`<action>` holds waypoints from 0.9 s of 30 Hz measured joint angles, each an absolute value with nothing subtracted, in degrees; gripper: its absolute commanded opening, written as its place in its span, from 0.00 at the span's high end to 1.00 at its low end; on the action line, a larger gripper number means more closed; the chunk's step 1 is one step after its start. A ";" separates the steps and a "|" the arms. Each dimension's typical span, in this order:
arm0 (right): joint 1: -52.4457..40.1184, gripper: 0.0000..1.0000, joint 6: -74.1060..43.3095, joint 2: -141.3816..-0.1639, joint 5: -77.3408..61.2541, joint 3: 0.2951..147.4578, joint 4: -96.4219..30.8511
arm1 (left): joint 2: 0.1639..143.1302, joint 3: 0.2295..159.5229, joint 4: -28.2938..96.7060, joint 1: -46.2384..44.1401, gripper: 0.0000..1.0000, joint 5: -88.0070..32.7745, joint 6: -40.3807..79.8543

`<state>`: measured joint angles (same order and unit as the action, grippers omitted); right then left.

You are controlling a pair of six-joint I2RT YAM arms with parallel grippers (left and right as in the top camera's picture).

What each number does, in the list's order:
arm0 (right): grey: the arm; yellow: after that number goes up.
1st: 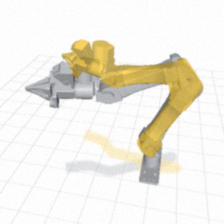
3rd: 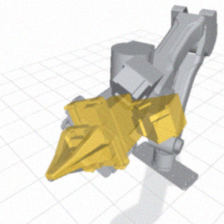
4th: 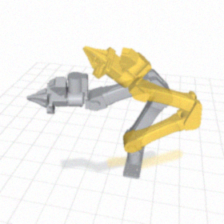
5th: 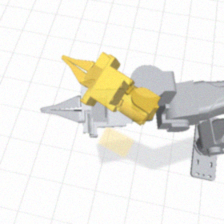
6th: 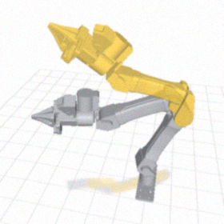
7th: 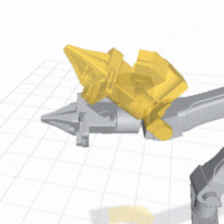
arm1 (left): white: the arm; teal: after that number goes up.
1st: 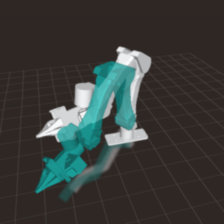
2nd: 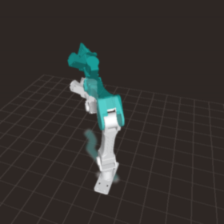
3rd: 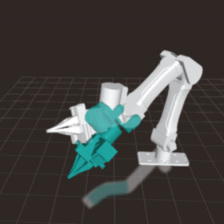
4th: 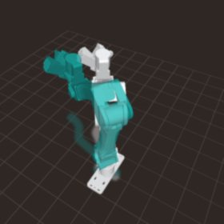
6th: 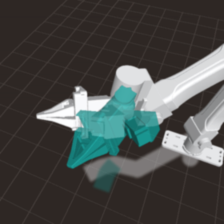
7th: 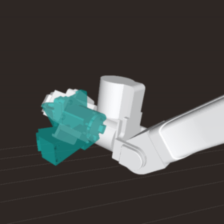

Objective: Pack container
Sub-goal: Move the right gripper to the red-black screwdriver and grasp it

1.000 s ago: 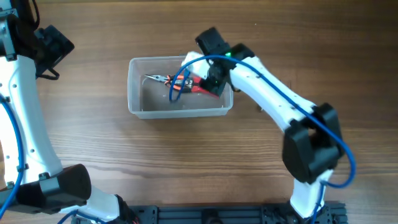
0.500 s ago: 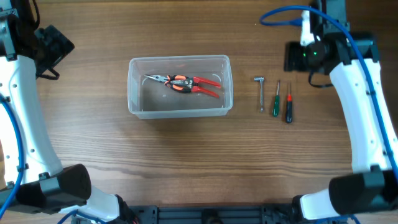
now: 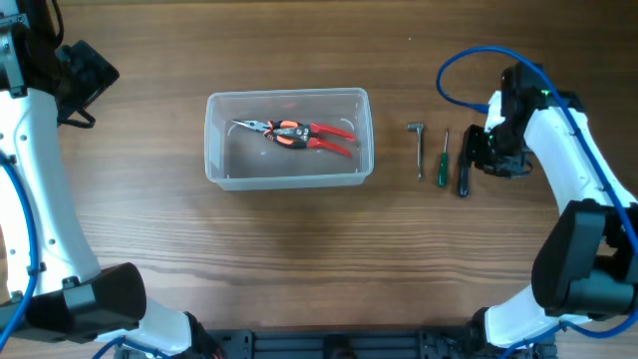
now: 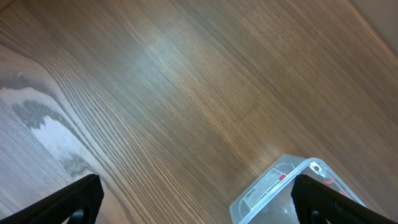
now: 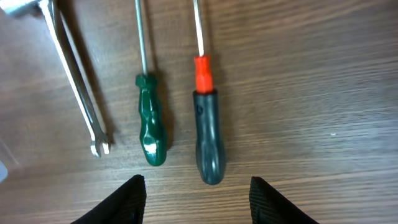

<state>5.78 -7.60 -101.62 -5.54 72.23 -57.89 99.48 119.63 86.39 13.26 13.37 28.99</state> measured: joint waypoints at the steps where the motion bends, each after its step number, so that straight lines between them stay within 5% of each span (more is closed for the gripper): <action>1: 5.78 0.47 -7.44 -101.86 -5.82 72.10 -57.78 | 99.48 119.63 86.39 13.26 0.00 13.37 28.99; 17: 5.78 0.55 -8.36 -110.69 -4.01 72.01 -55.81 | 99.48 119.63 86.39 13.26 0.00 13.37 28.99; 21: 5.78 0.70 -8.82 -113.08 -3.77 72.01 -54.96 | 99.48 119.63 86.39 13.26 0.00 13.37 28.99; 23: 5.78 0.96 -8.99 -113.47 -3.27 72.14 -55.05 | 99.48 119.63 86.37 13.26 0.00 13.37 28.99; 27: 5.80 0.96 -9.43 -113.56 -3.01 72.60 -55.00 | 99.48 119.63 86.41 13.26 0.00 13.37 28.99</action>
